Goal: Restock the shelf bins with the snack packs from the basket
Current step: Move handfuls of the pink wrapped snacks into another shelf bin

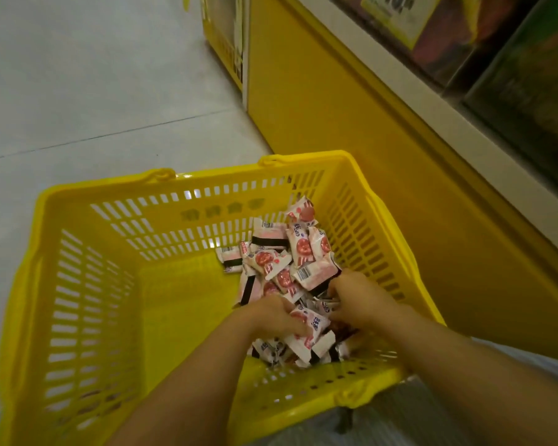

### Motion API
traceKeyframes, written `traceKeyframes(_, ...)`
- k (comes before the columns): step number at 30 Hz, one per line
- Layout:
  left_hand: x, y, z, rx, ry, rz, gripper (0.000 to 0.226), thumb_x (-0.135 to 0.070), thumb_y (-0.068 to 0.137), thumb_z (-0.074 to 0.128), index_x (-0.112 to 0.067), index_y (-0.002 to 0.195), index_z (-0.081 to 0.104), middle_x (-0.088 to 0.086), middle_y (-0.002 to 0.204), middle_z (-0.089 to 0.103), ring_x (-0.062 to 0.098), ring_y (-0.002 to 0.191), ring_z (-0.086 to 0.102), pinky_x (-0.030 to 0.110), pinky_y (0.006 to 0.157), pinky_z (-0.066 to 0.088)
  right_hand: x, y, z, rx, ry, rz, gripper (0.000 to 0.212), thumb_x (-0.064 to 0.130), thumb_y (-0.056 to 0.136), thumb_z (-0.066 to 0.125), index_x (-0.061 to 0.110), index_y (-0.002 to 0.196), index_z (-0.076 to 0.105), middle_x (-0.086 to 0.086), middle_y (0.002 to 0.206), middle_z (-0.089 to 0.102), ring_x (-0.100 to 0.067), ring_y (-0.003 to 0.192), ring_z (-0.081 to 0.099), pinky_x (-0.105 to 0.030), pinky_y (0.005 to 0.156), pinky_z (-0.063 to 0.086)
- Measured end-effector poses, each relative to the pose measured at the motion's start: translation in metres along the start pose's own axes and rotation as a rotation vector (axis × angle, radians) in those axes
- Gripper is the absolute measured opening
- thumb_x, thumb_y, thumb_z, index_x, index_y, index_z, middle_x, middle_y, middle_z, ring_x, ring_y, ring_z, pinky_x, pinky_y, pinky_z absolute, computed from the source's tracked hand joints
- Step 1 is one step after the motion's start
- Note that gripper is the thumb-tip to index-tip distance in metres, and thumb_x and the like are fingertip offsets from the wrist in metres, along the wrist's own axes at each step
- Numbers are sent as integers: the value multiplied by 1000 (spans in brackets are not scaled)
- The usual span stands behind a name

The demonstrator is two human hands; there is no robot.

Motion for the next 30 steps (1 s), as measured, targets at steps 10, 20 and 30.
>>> traceKeyframes(10, 11, -24, -43, -322, -593, 192, 34, -11, 88, 66, -10, 119, 53, 7, 89, 71, 18, 72, 71, 34, 62, 56, 2, -13, -83, -112, 393, -215, 38, 26, 91, 63, 14, 126, 54, 5, 100, 59, -13, 85, 55, -27, 69, 48)
traceKeyframes(20, -2, -36, -39, -237, -639, 333, 57, -65, 70, 65, -32, 117, 59, -13, 94, 73, 6, 84, 71, 34, 76, 59, 27, -14, -61, -170, 1003, -261, 24, 28, 90, 64, 14, 109, 63, -5, 106, 65, -19, 89, 69, -37, 79, 59)
traceKeyframes(30, 20, -25, -45, -409, -839, 177, 16, -42, 90, 61, -31, 101, 56, 1, 104, 67, 22, 100, 66, 52, 85, 56, 23, -8, 21, 214, 98, -276, 28, 16, 82, 70, 19, 109, 66, -5, 112, 63, -22, 96, 62, -31, 76, 50)
Point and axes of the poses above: each hand's wrist, its own y-axis towards the middle knuckle, its own z-axis out of the palm, x = y × z, the point moved 3 cm from there along y, towards the middle knuckle
